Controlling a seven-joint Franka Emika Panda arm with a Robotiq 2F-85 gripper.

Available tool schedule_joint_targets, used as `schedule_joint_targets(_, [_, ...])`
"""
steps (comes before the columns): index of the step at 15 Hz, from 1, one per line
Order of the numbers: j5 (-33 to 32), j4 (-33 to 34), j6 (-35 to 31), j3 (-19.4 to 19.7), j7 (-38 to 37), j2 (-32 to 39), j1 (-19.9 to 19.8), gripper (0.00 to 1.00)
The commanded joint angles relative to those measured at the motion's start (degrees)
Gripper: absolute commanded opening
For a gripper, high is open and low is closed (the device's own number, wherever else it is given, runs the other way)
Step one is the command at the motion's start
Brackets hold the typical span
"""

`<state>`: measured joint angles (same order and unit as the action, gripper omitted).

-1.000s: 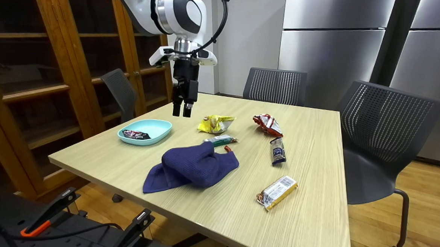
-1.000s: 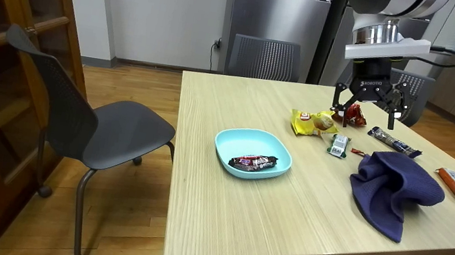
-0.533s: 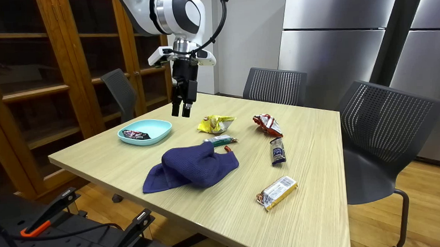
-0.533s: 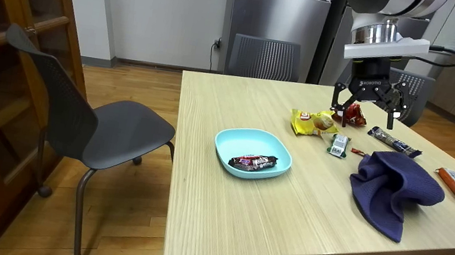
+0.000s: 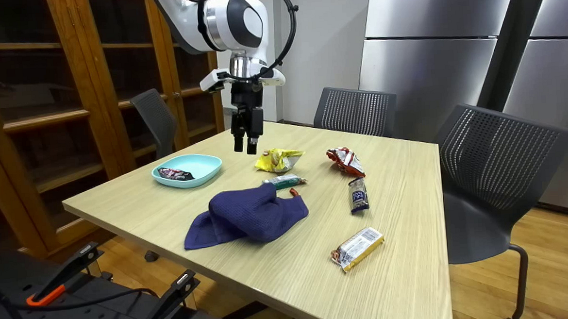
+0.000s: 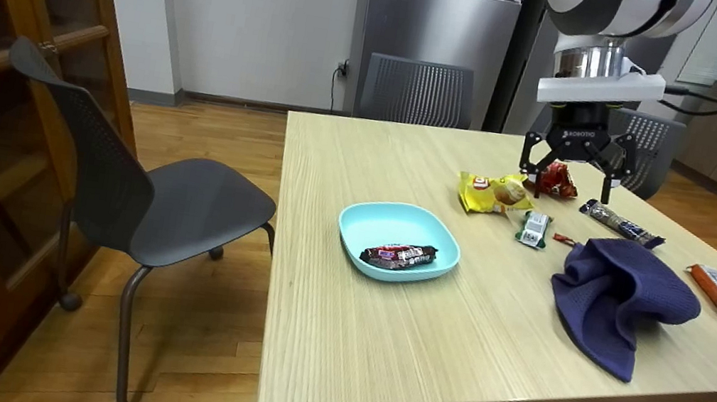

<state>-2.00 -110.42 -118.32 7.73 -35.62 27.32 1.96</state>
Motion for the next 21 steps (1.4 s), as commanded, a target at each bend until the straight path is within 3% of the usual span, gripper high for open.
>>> schedule_joint_targets(1, [-3.17,1.28,-6.53,2.0,-2.67,2.51,0.55,1.0])
schedule_joint_targets(5, [-5.38,3.64,-13.69,4.3,-3.77,6.93,0.75,1.0])
schedule_joint_targets(9, [-5.17,6.43,-16.8,5.28,-3.14,11.08,0.73,1.0])
schedule_joint_targets(21, [-4.41,12.24,-17.46,6.09,-2.98,18.4,2.25,1.0])
